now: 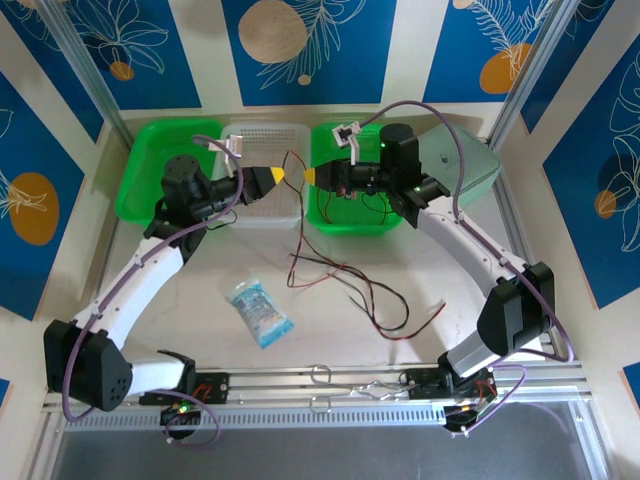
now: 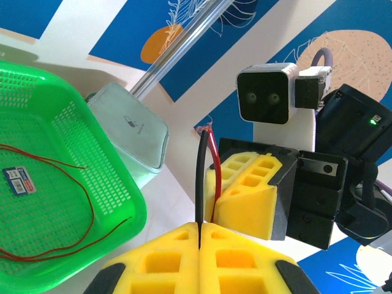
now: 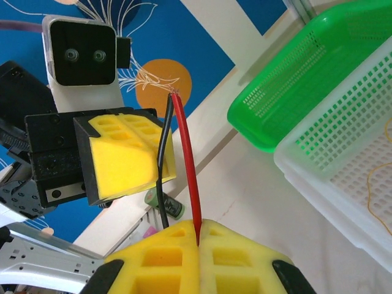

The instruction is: Untangle the cables

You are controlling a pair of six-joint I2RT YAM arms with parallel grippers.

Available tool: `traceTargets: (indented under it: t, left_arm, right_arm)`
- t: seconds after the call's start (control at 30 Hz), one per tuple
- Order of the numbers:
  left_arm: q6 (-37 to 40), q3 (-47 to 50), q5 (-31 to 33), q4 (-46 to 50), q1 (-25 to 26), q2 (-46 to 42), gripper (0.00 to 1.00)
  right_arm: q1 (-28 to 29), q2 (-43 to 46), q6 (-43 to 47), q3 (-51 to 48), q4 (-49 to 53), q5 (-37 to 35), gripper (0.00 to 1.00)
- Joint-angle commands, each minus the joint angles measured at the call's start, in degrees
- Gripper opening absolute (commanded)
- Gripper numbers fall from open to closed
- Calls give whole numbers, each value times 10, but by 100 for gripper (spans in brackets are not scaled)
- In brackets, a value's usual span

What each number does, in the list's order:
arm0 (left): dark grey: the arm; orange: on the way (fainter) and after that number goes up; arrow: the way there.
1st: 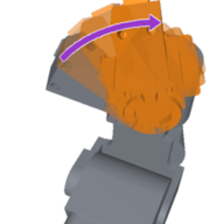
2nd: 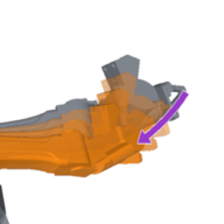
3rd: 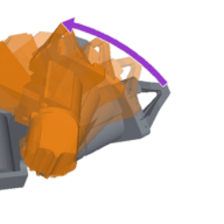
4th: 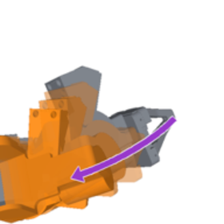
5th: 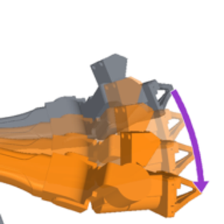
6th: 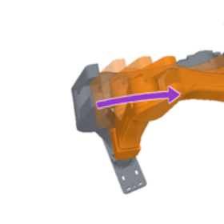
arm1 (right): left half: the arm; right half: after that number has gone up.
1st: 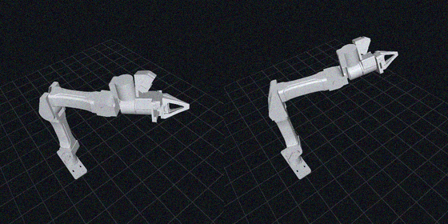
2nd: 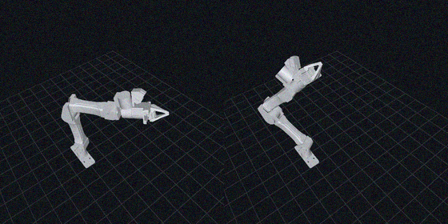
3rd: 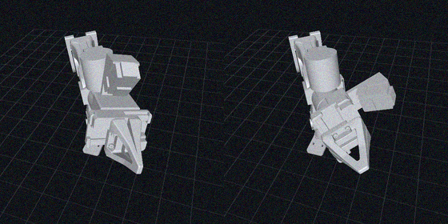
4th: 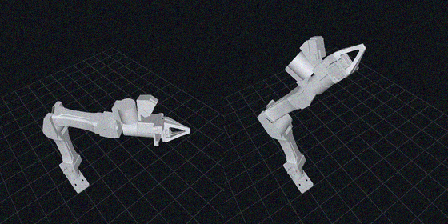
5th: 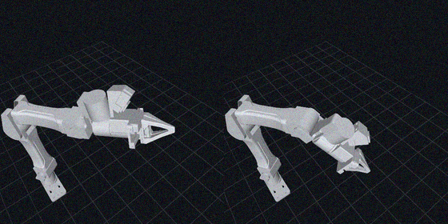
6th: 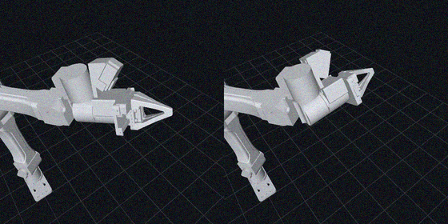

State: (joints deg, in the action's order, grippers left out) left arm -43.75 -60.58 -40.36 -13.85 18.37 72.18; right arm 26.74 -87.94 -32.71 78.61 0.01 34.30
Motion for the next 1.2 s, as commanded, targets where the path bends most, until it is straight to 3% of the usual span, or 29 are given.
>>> traceTargets:
  t: [0.0, 0.13, 0.5, 0.8, 0.9, 1.17]
  left_arm:
    - [19, -3, 7, 21, -9, -10, 0]
    - [29, 1, 43, 42, -8, -21, 0]
    - [34, 5, 99, 90, -13, -21, 0]
    - [34, -6, 60, 92, -13, -5, 0]
    - [32, -11, 35, 73, -7, 1, 0]
    - [52, -26, 13, 80, 26, 15, 0]
  right_arm:
    - [0, 18, -1, -4, 6, -28, 0]
    - [-3, 28, -5, -12, 16, -87, 0]
    - [3, 52, 0, -37, 5, -143, 0]
    - [7, 66, -17, -71, -101, -67, 0]
    - [18, 32, -6, -25, -53, -13, 0]
    - [54, -34, -6, 30, -29, -16, 0]
